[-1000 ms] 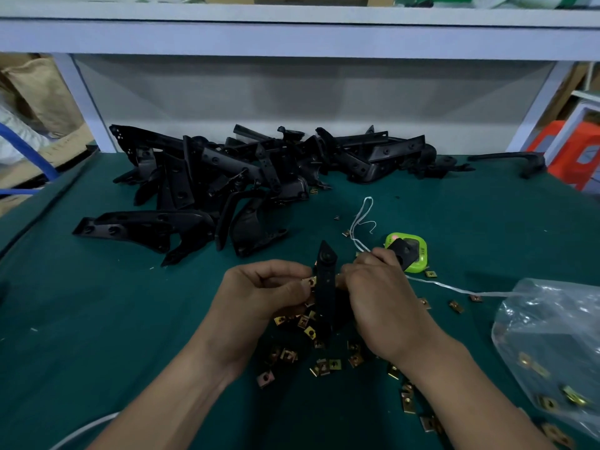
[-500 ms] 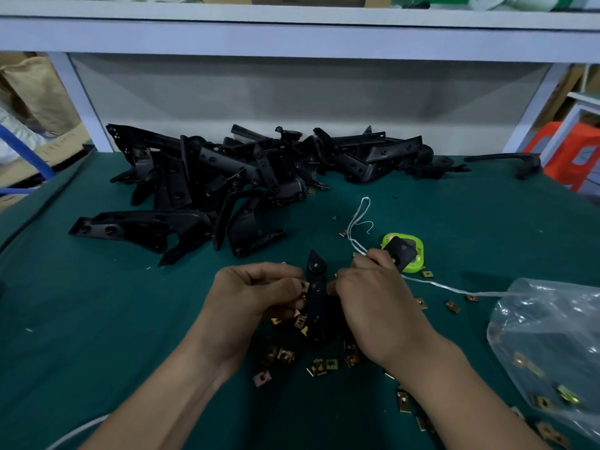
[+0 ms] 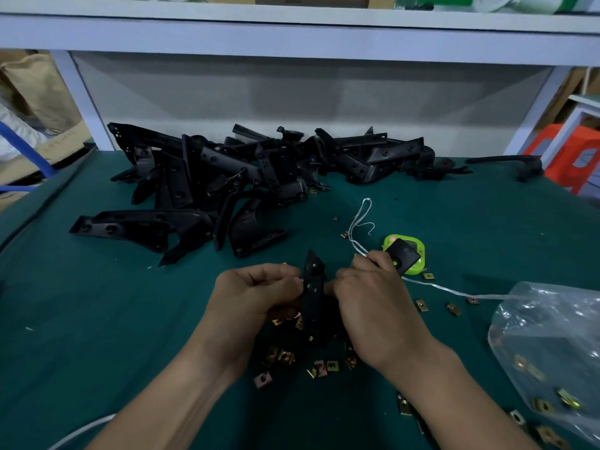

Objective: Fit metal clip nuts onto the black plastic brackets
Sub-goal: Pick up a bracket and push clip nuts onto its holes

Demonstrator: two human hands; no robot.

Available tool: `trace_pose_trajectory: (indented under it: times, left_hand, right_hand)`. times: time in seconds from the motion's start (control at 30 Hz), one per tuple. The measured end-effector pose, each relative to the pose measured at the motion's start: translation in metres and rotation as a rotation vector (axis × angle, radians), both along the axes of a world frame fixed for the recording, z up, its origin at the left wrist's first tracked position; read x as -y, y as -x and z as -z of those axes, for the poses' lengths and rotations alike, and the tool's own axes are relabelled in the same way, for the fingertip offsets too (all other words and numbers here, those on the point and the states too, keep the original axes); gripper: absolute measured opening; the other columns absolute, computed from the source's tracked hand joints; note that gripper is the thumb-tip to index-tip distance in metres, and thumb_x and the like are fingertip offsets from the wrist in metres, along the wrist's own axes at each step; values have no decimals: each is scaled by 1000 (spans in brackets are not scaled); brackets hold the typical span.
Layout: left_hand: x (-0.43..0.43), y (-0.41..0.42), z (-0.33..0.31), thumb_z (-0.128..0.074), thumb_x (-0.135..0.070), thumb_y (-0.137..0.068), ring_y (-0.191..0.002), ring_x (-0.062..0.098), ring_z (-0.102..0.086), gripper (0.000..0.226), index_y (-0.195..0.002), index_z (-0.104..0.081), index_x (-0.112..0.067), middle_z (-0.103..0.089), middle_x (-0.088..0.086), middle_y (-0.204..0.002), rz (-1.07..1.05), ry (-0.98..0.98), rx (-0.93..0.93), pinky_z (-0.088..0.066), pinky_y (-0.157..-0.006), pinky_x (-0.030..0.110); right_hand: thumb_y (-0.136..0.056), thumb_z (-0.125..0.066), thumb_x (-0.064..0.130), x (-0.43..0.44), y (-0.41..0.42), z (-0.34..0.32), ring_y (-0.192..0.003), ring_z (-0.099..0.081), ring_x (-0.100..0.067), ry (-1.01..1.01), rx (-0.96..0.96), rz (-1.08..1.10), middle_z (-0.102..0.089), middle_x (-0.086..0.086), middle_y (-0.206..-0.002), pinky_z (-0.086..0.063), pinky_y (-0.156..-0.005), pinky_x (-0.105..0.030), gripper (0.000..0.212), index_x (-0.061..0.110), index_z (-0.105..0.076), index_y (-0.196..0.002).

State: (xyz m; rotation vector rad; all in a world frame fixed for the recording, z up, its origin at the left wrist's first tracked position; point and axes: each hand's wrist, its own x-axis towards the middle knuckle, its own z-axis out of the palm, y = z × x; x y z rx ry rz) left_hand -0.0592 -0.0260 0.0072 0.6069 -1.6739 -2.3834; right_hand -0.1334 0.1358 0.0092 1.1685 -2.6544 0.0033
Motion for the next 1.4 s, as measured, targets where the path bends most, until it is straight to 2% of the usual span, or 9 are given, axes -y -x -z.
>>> trace_pose_trajectory:
  times: [0.17, 0.53, 0.73, 0.83, 0.93, 1.0, 1.1, 1.23, 1.4]
  left_hand:
    - [1, -2, -4, -83, -17, -55, -68, 23, -69, 33, -86, -79, -5, -75, 19, -85, -1, -15, -18, -58, -60, 26]
    - [3, -4, -4, -80, -13, -60, -62, 18, -69, 20, -80, -79, -10, -73, 15, -79, 89, 0, -35, -57, -57, 23]
    - [-3, -4, -2, -83, -14, -58, -65, 25, -67, 25, -82, -78, -9, -73, 20, -83, -1, -38, -5, -55, -64, 34]
    - [-8, -4, -2, -79, 0, -77, -66, 26, -68, 11, -80, -79, -10, -75, 19, -83, -66, 86, 2, -58, -62, 33]
    - [-12, -6, -3, -79, -9, -81, -69, 21, -74, 18, -89, -81, -25, -78, 7, -76, -119, 382, 29, -61, -72, 34]
    - [-18, -10, -7, -81, -21, -79, -68, 5, -74, 24, -87, -78, -43, -77, -12, -70, -143, 626, 14, -58, -69, 23]
    - [-29, -15, -14, -84, -35, -69, -68, -15, -67, 41, -84, -67, -68, -70, -32, -70, -120, 827, -34, -49, -65, 5]
    - [-29, -17, -13, -88, -38, -65, -74, -21, -63, 65, -124, -65, -50, -64, -44, -72, -113, 1010, -54, -40, -72, -5]
    - [-19, -13, -10, -79, -31, -81, -81, -20, -64, 46, -124, -67, -41, -68, -42, -83, -49, 977, -103, -39, -77, -4]
  right_hand:
    - [-61, -60, 6, -2, 1, 0, -73, -48, -20, 46, 6, -11, -55, 8, -65, -32, -79, -34, 23, 27, -65, -67]
    - [-69, -54, 7, -2, 0, -2, -81, -47, -19, 11, 19, -2, -58, 9, -74, -24, -84, -31, 25, 28, -66, -75]
    - [-69, -55, 7, 2, -4, -4, -81, -49, -22, -32, -21, 9, -58, 5, -72, -26, -83, -35, 21, 27, -62, -70]
    - [-66, -52, 6, 1, -5, -4, -83, -51, -25, -20, -3, 14, -60, 2, -71, -30, -85, -37, 21, 26, -52, -63]
    - [-67, -50, 6, 2, -7, -4, -85, -52, -26, -16, 25, 12, -62, 0, -72, -33, -88, -38, 24, 28, -41, -62]
    - [-71, -51, 7, 3, -8, -4, -88, -51, -26, -18, 33, 17, -63, -1, -76, -29, -91, -37, 23, 27, -42, -63]
    - [-79, -47, 11, 4, -10, -4, -94, -49, -24, 4, 39, 32, -64, 1, -83, -20, -96, -34, 20, 27, -46, -67]
    - [-81, -47, 14, 2, -11, -4, -97, -48, -21, -13, 47, 48, -65, 3, -90, -18, -95, -33, 20, 28, -61, -81]
    - [-72, -51, 13, -3, -1, -10, -94, -51, -23, -65, -4, 103, -63, 5, -86, -26, -92, -36, 18, 30, -57, -78]
